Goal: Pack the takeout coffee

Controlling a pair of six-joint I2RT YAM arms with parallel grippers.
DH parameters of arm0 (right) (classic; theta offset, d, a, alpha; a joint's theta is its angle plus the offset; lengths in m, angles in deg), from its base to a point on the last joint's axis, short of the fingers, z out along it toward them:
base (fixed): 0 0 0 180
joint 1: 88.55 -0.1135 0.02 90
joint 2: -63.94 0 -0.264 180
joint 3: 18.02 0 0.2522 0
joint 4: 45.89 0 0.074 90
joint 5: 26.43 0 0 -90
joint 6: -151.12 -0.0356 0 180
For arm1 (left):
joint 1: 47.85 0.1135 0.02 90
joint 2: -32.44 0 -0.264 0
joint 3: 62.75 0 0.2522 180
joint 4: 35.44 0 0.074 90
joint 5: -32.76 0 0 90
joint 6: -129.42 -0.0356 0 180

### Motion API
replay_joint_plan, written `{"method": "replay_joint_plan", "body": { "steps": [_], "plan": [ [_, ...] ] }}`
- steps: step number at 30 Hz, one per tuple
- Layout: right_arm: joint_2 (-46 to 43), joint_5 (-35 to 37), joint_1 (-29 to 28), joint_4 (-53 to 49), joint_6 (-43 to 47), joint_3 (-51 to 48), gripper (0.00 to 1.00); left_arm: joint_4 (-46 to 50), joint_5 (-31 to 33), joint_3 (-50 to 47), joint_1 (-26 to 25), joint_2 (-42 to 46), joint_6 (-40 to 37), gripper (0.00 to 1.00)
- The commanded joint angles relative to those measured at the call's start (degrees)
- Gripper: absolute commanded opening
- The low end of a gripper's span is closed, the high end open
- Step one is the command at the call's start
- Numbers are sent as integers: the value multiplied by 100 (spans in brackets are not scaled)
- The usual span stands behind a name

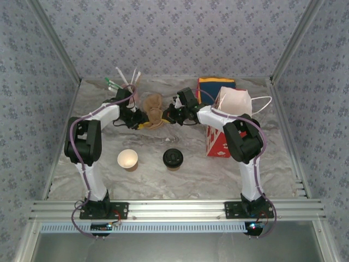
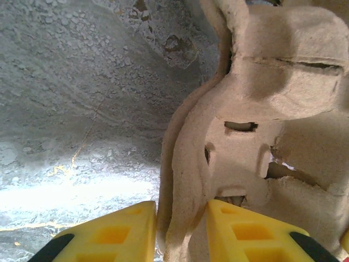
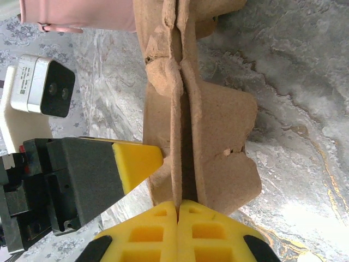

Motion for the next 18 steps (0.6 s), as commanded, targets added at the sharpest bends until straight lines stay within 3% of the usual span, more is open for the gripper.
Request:
{"method": "replay_joint_plan", "body": {
  "steps": [1,11,18],
  "plan": [
    [-118,-189,-15,174,-71,-46,0,1,29,72,-40,54,-56,30],
    [-179,-176,-47,216,-46,-99,0,42,93,86,-32,202,-72,30],
    [-171,-154,-42,243,-74,-155,0,89,68,88,4,320,-95,36]
  ]
}}
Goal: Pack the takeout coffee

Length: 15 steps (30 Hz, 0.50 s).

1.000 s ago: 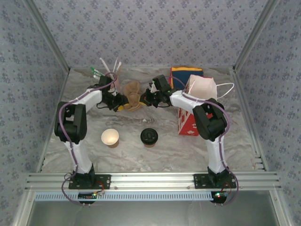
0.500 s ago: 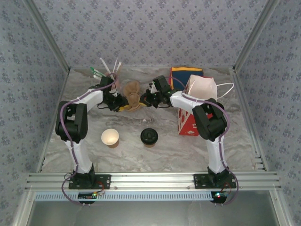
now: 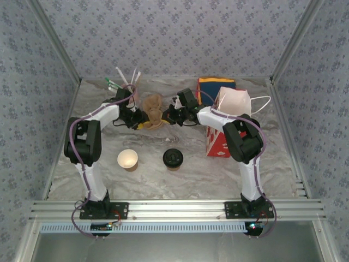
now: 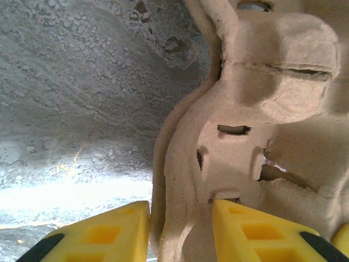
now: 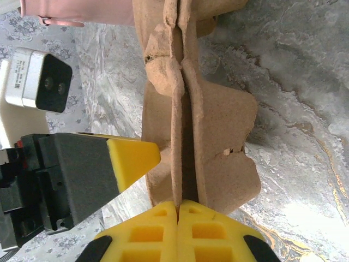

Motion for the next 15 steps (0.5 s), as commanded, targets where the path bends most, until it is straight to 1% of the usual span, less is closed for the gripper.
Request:
{"method": "replay_joint_plan", "body": {
  "steps": [1,8,9,10,11,15],
  "plan": [
    [-169,-72,-35,91,-69,-48,0,60,14,71,-2,277,-70,35],
    [-169,-76,-44,69,-60,-26,0,12,-5,-5,19,338,-52,35],
    [-169,-75,-43,77,-68,-30,0,21,-5,-7,23,335,-57,37],
    [-176,-83,-43,91,-74,-30,0,43,11,-11,32,318,-74,42],
    [-177,-87,-44,111,-82,-24,0,72,41,-7,33,300,-89,45],
    [-207,-118,-40,158,-76,-4,0,102,109,-42,34,323,-111,49]
  ]
}}
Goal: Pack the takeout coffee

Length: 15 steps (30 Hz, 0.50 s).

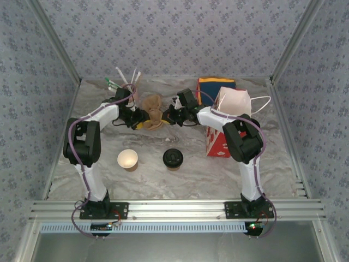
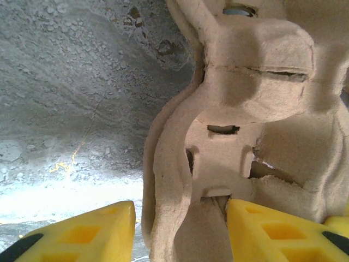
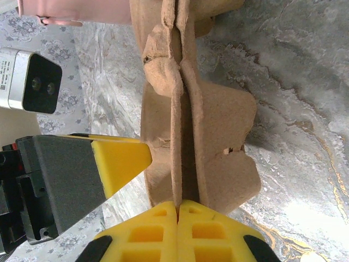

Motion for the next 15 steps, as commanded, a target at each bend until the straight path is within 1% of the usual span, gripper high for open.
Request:
{"method": "replay_joint_plan", "body": {
  "steps": [1,3,6,12,15],
  "plan": [
    [-211,-109,-24,158,-38,6,0,98,83,-34,28,251,-85,49],
    [-221,-109,-23,160,-38,7,0,113,83,-9,30,251,-79,49],
    [-230,-112,-28,160,-34,-4,0,109,70,34,30,267,-60,45],
    [-269,-120,-28,238,-34,-4,0,140,85,63,34,301,-60,46],
    [-274,-135,-31,274,-34,4,0,131,83,55,40,329,-65,41]
  ]
}}
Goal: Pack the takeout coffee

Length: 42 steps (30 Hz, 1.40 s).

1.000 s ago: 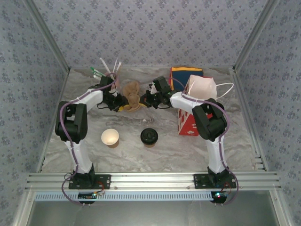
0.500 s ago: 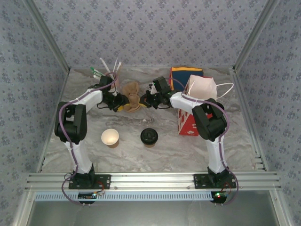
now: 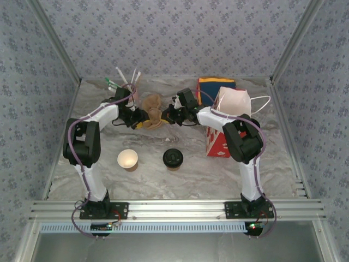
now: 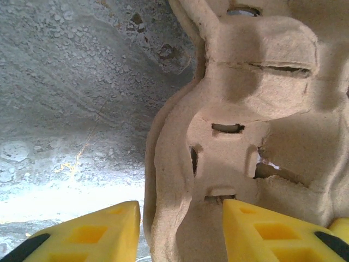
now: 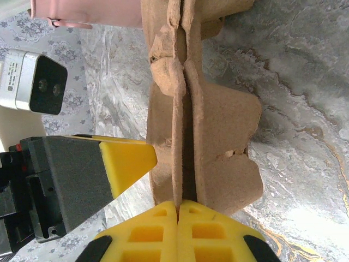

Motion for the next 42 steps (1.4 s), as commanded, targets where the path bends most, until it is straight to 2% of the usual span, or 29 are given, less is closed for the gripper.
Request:
{"method": "replay_joint_plan", "body": {
  "steps": [1,3,9,11,12,22,26,28,32,35,42],
  "plan": [
    [-265,-133,-23,149,-25,4,0,115,-1,55,39,280,-52,37],
    [-269,-134,-28,162,-29,-4,0,90,-37,55,37,280,-39,34],
    [-280,-138,-32,173,-32,-12,0,40,-113,23,39,192,0,36],
    [-283,-140,-34,176,-28,-22,0,-31,-182,-22,40,200,45,27],
    [-276,-131,-32,182,-31,-35,0,-81,-220,-45,39,221,66,26],
    [-226,-134,-40,223,-57,-66,0,-608,-601,-330,182,406,370,26],
    [-200,-93,-40,165,-58,-74,7,-622,-577,-401,197,437,371,16],
    [-165,-69,-34,162,-80,-83,14,-640,-573,-437,197,434,362,11],
    [-91,-79,-40,180,-95,-66,19,-675,-589,-490,197,383,380,11],
    [-47,-73,-41,165,-94,-63,28,-706,-593,-519,197,392,384,11],
    [67,-62,-36,84,-102,17,30,-713,-613,-508,197,404,380,12]
  ]
}}
